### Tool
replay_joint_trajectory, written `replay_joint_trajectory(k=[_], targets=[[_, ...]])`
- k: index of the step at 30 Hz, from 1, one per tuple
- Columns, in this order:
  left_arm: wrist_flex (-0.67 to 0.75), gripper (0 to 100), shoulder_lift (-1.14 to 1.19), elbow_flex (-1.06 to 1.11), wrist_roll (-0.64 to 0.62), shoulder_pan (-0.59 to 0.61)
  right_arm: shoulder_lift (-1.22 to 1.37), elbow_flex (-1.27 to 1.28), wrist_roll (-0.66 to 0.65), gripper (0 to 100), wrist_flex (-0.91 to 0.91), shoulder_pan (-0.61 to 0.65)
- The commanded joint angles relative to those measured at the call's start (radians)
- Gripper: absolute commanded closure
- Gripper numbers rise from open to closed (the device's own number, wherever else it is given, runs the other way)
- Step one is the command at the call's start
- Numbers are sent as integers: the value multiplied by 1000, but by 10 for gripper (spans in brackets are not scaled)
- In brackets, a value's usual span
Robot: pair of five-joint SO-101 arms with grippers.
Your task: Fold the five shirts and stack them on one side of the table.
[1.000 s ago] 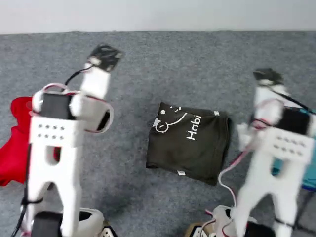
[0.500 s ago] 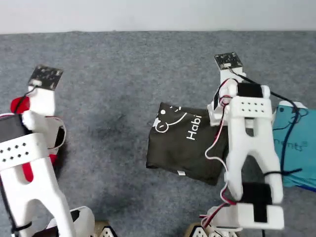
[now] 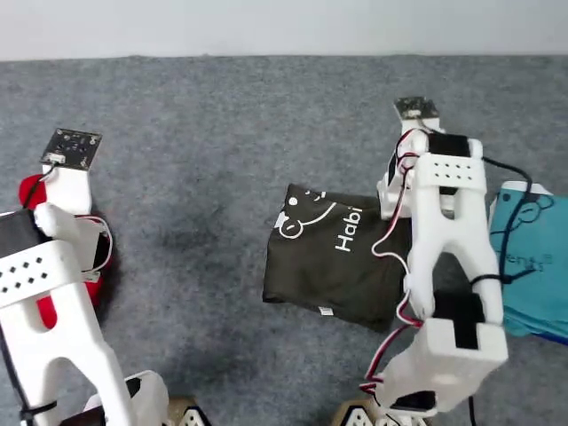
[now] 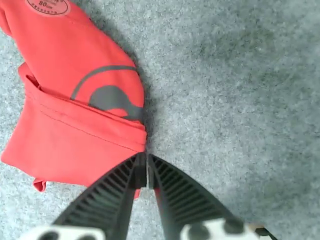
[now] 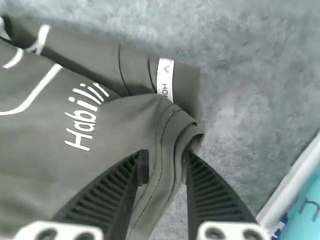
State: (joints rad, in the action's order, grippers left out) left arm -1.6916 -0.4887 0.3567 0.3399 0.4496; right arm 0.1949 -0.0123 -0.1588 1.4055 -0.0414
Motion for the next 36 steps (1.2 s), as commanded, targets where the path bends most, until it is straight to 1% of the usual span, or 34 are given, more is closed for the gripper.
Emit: replay_joint_trajectory(k=[1, 7, 10, 11, 12, 17, 22, 29, 36], targets=[[18, 986, -28, -4, 8, 5, 21, -52, 9, 883, -8, -12], [18, 986, -28, -4, 8, 5, 65, -52, 9, 894, -65, -10], [18, 986, -28, -4, 8, 5, 76, -52, 3, 987, -97, -4], [18, 986, -28, -4, 8, 5, 79, -52, 2, 995, -105, -4], [18, 986, -28, -4, 8, 5, 85, -54, 2, 980, -107, -4], [18, 986, -28, -4, 8, 5, 93, -92, 0, 988, -104, -10], [18, 986, -28, -4, 8, 5, 91, -172, -92, 988, -104, -12], [18, 986, -28, -4, 8, 5, 101, -232, -155, 988, -134, -13], [18, 986, -28, -4, 8, 5, 120, -232, -167, 988, -191, -71]])
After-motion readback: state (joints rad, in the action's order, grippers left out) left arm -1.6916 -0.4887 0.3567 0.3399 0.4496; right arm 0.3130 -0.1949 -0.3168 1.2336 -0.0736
